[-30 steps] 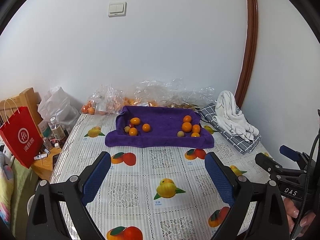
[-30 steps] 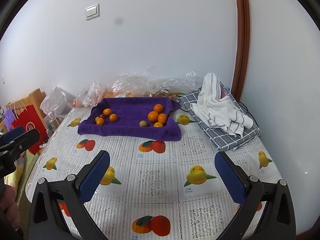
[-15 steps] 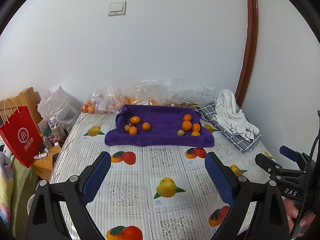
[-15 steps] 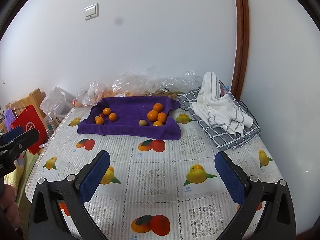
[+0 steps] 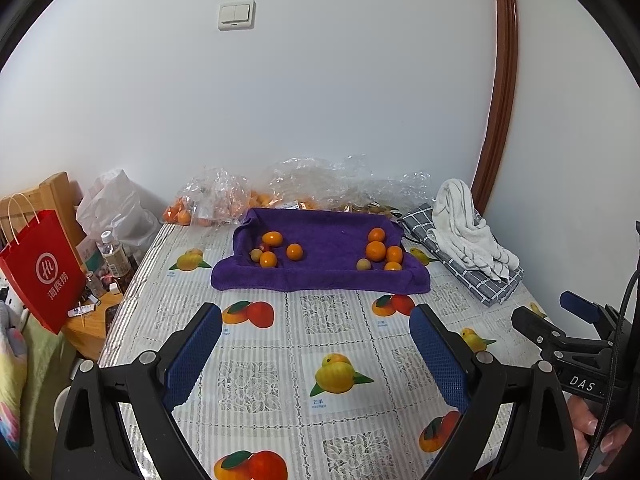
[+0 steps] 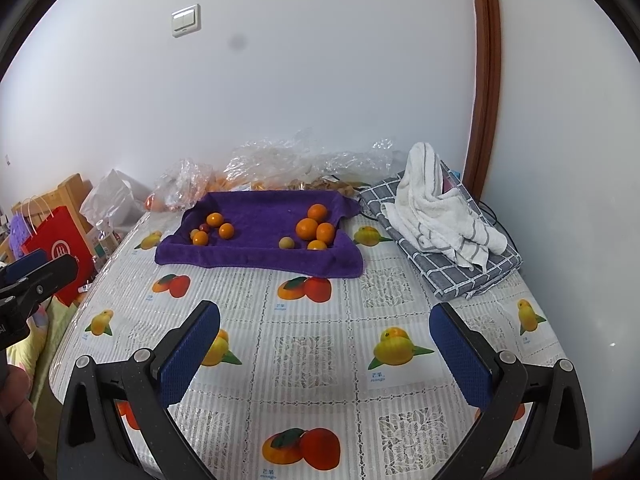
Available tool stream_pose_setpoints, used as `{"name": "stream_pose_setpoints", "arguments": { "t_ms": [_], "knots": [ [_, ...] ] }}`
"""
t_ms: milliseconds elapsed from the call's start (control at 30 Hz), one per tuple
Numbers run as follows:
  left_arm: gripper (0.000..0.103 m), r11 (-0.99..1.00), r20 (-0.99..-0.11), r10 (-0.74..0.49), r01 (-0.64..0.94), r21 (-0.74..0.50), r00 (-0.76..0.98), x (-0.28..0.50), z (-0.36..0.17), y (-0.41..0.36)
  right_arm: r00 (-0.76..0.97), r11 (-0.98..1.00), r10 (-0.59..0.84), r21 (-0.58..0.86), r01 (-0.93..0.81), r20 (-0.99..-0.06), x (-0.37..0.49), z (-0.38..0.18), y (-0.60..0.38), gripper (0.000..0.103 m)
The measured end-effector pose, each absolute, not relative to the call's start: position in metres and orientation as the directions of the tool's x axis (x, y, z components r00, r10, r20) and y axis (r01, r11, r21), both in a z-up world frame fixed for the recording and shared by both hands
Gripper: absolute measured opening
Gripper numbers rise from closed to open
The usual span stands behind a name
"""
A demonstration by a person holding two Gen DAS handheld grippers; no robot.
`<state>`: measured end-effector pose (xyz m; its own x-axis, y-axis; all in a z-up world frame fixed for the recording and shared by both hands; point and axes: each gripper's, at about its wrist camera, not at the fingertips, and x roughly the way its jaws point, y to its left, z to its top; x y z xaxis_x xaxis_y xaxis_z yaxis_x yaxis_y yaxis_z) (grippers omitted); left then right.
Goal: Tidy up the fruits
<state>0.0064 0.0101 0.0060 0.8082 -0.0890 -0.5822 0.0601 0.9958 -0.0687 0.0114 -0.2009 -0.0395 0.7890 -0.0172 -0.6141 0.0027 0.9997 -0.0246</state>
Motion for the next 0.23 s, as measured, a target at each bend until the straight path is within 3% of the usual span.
{"name": "stream_pose_setpoints", "arguments": {
  "t_ms": [233],
  "knots": [
    [0.095, 0.996, -0.581, -0.088, 0.064, -0.062, 0.809, 0.0091, 0.0047, 0.0131, 0.782, 1.0, -0.016, -0.025, 0.001, -0.622, 0.0147, -0.0429, -0.2011, 0.103]
  ]
}}
